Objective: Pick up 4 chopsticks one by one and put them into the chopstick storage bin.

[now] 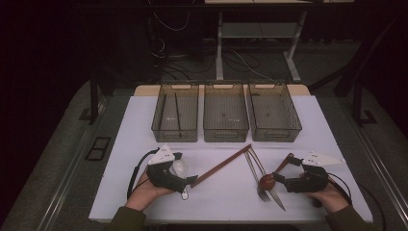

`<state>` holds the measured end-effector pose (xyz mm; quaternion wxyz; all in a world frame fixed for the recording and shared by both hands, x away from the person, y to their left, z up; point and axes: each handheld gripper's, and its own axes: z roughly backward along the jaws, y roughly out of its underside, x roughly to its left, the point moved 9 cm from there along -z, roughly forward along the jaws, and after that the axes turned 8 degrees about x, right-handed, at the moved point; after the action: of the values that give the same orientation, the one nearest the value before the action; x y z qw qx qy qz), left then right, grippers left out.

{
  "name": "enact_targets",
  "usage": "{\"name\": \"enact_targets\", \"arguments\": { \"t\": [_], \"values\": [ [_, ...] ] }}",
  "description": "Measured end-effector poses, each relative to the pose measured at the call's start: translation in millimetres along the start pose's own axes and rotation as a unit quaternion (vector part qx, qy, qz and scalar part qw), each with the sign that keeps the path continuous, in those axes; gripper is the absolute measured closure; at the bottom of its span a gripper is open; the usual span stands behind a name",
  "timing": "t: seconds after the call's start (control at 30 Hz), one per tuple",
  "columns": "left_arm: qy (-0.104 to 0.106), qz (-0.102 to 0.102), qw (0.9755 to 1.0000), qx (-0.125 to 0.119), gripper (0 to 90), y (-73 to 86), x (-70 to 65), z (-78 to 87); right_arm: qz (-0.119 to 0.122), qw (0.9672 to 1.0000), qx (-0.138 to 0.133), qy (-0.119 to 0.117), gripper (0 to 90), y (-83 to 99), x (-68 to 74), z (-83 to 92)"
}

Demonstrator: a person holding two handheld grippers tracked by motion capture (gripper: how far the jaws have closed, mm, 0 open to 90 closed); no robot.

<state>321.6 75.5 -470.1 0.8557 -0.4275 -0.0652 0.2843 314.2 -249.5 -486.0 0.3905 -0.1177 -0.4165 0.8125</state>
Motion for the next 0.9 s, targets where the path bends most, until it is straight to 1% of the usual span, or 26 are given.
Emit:
{"name": "enact_targets", "arguments": {
  "t": [0.03, 0.1, 0.23, 0.3, 0.4, 0.6, 0.77, 0.9],
  "values": [
    [0.000, 0.000, 1.0000, 0.003, 0.0, -0.8, 0.7, -1.0, 0.000, 1.0000, 0.000, 0.000, 13.0, -0.1, -0.3, -0.1],
    [0.000, -0.002, 1.0000, 0.001, 0.0, -3.9, 1.4, -2.3, 0.000, 1.0000, 0.000, 0.000, 13.0, -0.4, -0.3, -0.1],
    [-0.005, 0.003, 1.0000, -0.003, 4.8, -9.2, 4.9, -3.1, -0.001, 1.0000, -0.001, 0.000, 12.9, -0.8, -0.3, 0.0],
    [-0.001, 0.002, 1.0000, -0.001, 6.2, -10.8, 5.7, -4.2, -0.002, 1.0000, -0.002, 0.000, 12.9, -0.9, -0.7, 0.2],
    [0.004, 0.002, 1.0000, -0.007, 9.9, -16.0, 5.4, -5.6, -0.005, 1.0000, -0.001, -0.001, 12.9, -0.6, -0.3, 0.5],
    [0.005, 0.003, 1.0000, -0.001, 13.8, -24.3, 6.8, -11.2, -0.006, 1.0000, -0.003, 0.000, 12.9, -1.1, 0.0, 1.2],
    [0.005, 0.003, 1.0000, -0.002, 18.4, -31.1, 7.8, -16.6, -0.007, 1.0000, -0.003, 0.001, 12.9, -1.0, -0.8, 0.7],
    [0.009, 0.005, 0.9999, -0.006, 23.0, -37.3, 8.0, -19.8, -0.006, 1.0000, -0.003, 0.000, 12.9, -0.9, -0.2, 0.7]
  ]
}}
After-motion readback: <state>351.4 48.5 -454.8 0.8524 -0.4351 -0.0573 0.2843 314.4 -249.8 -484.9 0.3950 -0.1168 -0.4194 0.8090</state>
